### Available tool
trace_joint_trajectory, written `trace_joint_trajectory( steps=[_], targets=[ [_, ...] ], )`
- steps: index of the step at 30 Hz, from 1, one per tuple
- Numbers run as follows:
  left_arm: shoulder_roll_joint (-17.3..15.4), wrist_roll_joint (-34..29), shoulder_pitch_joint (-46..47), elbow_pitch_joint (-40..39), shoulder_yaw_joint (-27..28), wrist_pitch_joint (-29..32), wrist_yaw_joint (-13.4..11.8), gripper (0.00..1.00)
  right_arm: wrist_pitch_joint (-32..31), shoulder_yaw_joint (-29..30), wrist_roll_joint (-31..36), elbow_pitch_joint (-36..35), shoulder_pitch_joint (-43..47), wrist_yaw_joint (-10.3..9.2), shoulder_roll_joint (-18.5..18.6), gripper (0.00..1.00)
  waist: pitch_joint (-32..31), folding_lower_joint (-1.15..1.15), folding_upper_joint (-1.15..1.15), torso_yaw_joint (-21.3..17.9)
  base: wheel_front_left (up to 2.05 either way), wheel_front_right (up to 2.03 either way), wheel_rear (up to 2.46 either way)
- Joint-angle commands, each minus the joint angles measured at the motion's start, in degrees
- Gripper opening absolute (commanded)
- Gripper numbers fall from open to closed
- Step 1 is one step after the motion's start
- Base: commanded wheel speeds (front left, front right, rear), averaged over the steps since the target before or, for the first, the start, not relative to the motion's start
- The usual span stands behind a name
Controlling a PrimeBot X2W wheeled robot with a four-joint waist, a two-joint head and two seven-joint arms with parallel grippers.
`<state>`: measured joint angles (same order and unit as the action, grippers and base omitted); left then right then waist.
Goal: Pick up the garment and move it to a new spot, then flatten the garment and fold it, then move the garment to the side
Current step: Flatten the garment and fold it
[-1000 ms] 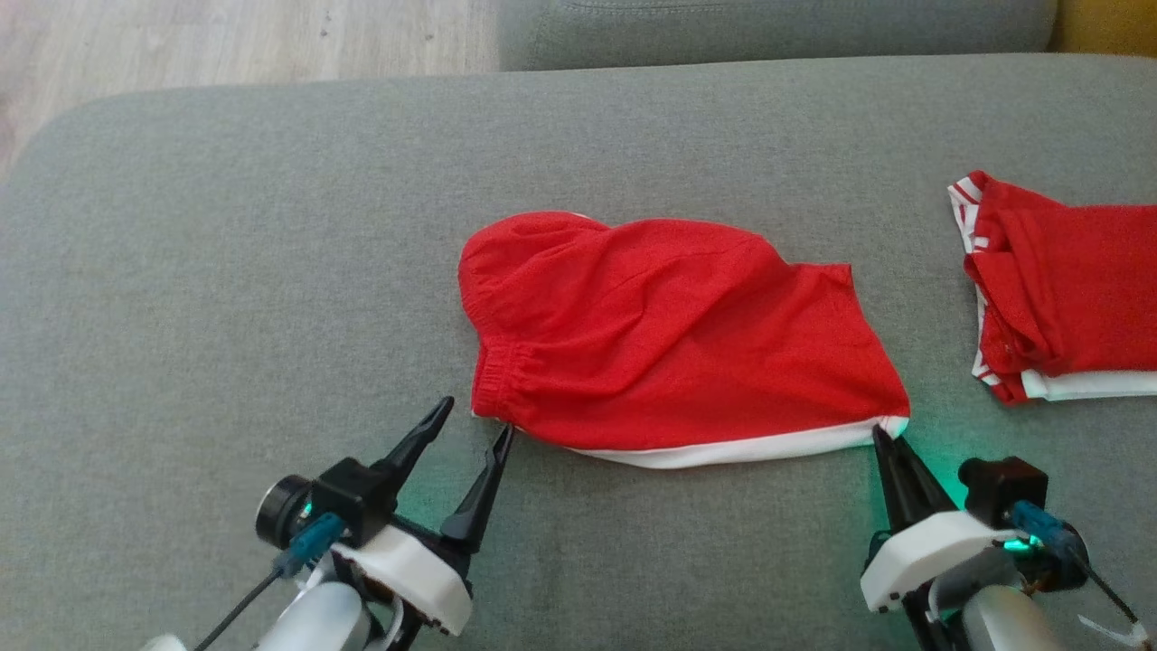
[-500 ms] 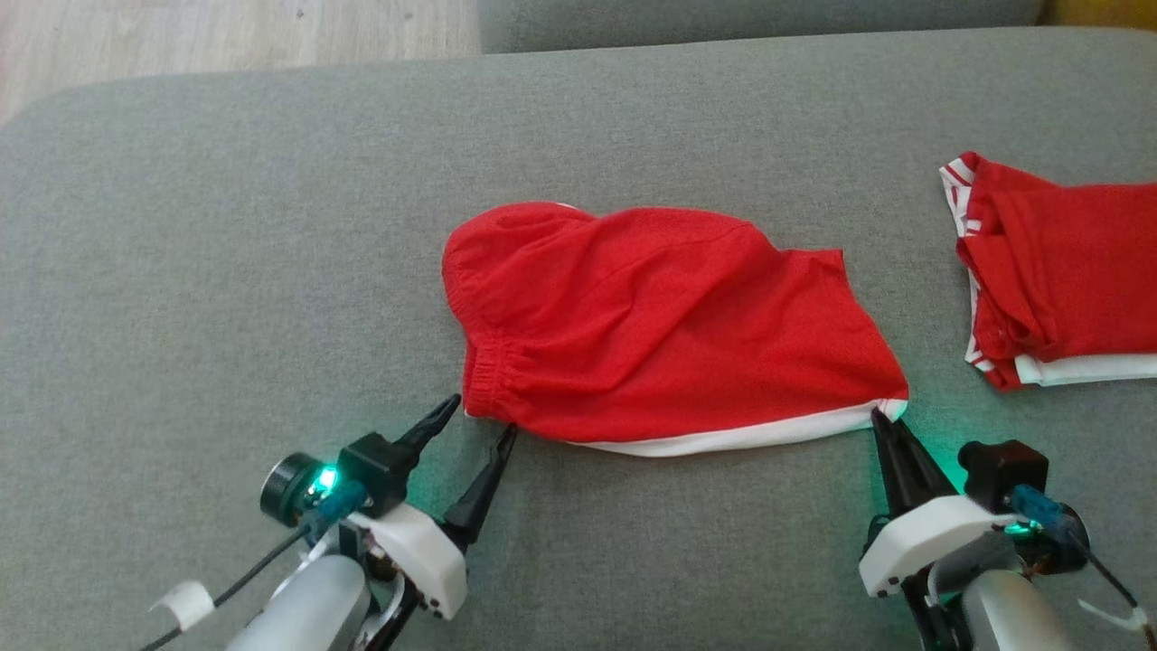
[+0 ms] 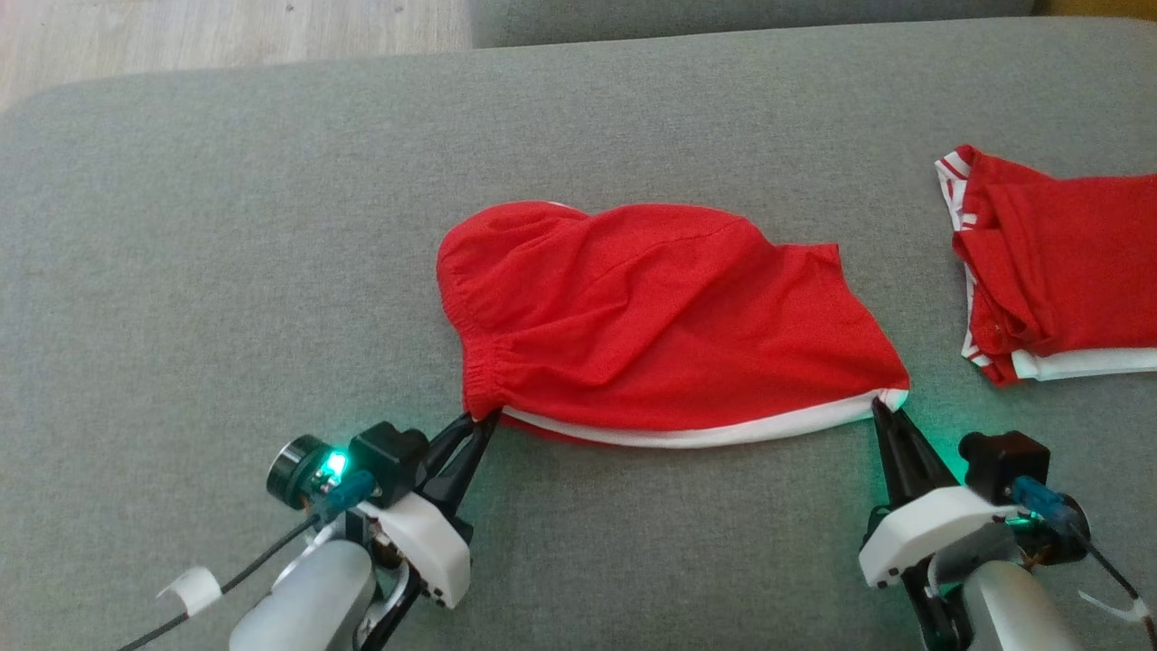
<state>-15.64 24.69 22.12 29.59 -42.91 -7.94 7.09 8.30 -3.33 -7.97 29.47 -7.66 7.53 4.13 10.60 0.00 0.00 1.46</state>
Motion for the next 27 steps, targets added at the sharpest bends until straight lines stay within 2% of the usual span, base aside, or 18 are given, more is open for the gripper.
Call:
trace_joint_trajectory(
  steps=[1, 9, 14, 22, 27],
  targets=[
    [-1.2, 0.4, 2.7, -1.0, 1.2, -0.7, 0.2, 0.0, 0.2, -1.1, 0.6, -1.8, -1.4, -0.04, 0.1, 0.0, 0.0, 0.0, 0.0, 0.0, 0.0, 0.0, 0.0],
    [-2.1, 0.8, 2.7, -1.3, 0.5, -1.5, 0.2, 0.0, 0.3, -0.6, 0.8, -1.8, -1.2, -0.04, 0.3, 0.0, -0.7, 0.0, 0.0, 0.7, 0.0, 0.0, 0.0],
    [-4.0, 0.6, 2.1, -3.2, 0.6, -1.5, -0.3, 0.0, 1.2, -1.2, 0.4, -3.6, -1.7, -0.04, 0.9, 0.0, -2.3, 0.0, 0.0, 0.7, 0.0, 0.0, 0.0],
    [-9.8, 1.0, 4.3, -10.8, 2.5, 2.3, -0.8, 0.0, -0.1, -3.3, -1.2, -11.7, -5.7, -0.04, 3.8, 0.0, -6.1, 0.0, 0.0, 0.2, 0.0, 0.0, 0.0],
    [-15.2, 2.0, 11.6, -17.7, 4.2, 8.8, -0.2, 0.0, -5.0, -6.6, -3.9, -18.1, -13.0, -0.04, 7.7, 0.0, -9.0, 0.0, 0.0, -0.1, 0.0, 0.0, 0.0]
  ],
)
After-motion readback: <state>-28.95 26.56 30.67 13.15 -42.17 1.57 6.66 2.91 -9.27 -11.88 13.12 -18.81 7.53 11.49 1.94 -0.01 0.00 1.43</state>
